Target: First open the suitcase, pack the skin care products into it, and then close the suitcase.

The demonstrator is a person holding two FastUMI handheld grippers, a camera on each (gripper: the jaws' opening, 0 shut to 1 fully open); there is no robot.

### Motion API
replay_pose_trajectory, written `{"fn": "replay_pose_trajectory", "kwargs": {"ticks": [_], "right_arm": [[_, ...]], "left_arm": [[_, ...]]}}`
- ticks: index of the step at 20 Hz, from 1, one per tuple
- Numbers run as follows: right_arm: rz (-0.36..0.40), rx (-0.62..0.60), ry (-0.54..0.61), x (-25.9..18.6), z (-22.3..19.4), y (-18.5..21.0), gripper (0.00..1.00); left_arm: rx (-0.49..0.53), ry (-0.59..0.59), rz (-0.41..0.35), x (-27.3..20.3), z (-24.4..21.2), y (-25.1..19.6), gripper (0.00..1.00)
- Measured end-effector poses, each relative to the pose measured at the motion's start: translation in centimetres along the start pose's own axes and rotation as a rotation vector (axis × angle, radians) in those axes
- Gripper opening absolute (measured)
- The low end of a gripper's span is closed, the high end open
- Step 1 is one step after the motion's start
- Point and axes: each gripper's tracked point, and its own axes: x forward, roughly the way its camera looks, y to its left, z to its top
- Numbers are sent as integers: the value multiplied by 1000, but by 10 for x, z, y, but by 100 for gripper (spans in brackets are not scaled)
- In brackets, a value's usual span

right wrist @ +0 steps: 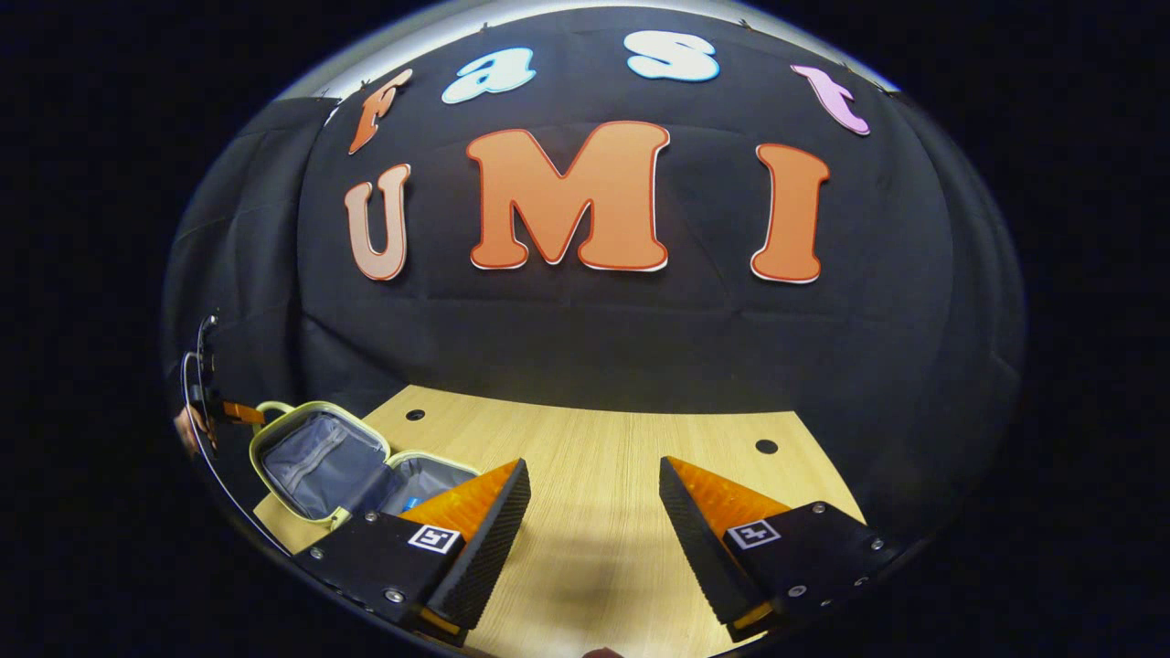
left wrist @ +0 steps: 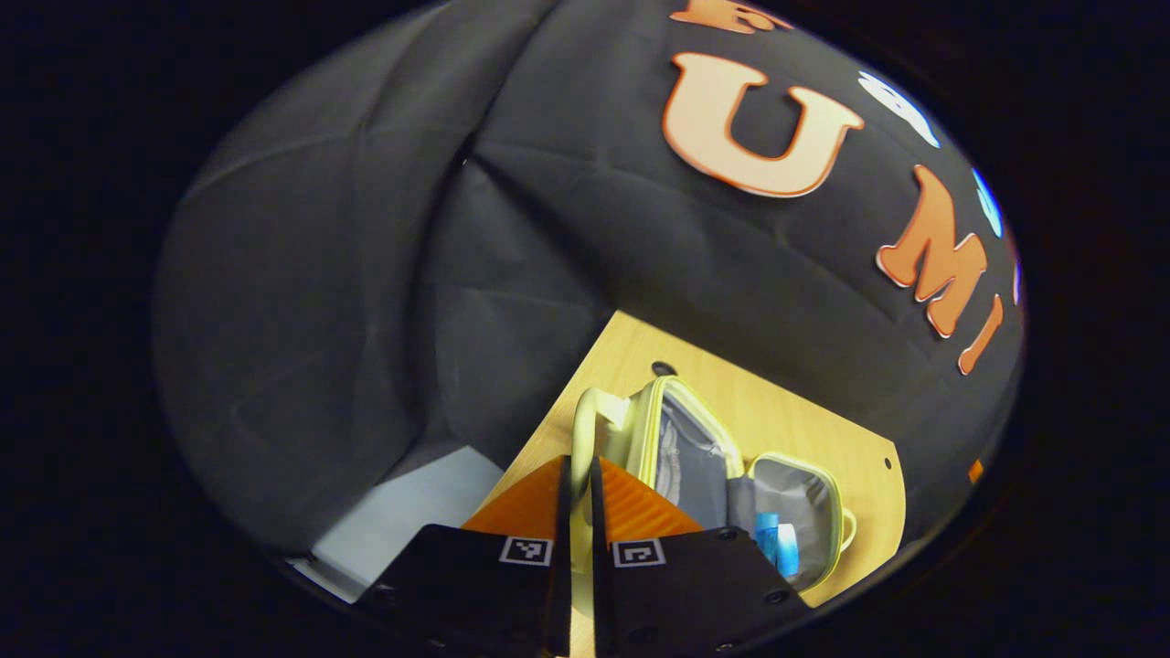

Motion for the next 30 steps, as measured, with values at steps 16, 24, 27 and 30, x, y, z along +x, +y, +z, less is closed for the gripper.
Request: {"fn": "replay_pose_trajectory", "kwargs": {"ticks": [16,24,27,30], "right_arm": [[86,61,-15,-13,-13,-37,91],[89,81,-11,-24,-23,-66,92],[89,69,-13,-25,-27,-76,91],[90,71,0,-26,-33,-85,91]], "left_arm": [[193,-163,-224,-83,18,-228,10],[298,-155,-275,-88,-25,-315,10],[343,-132,-300,-84,-47,-346,10],[325,-100,-338,-82,-72,-371,10]]}}
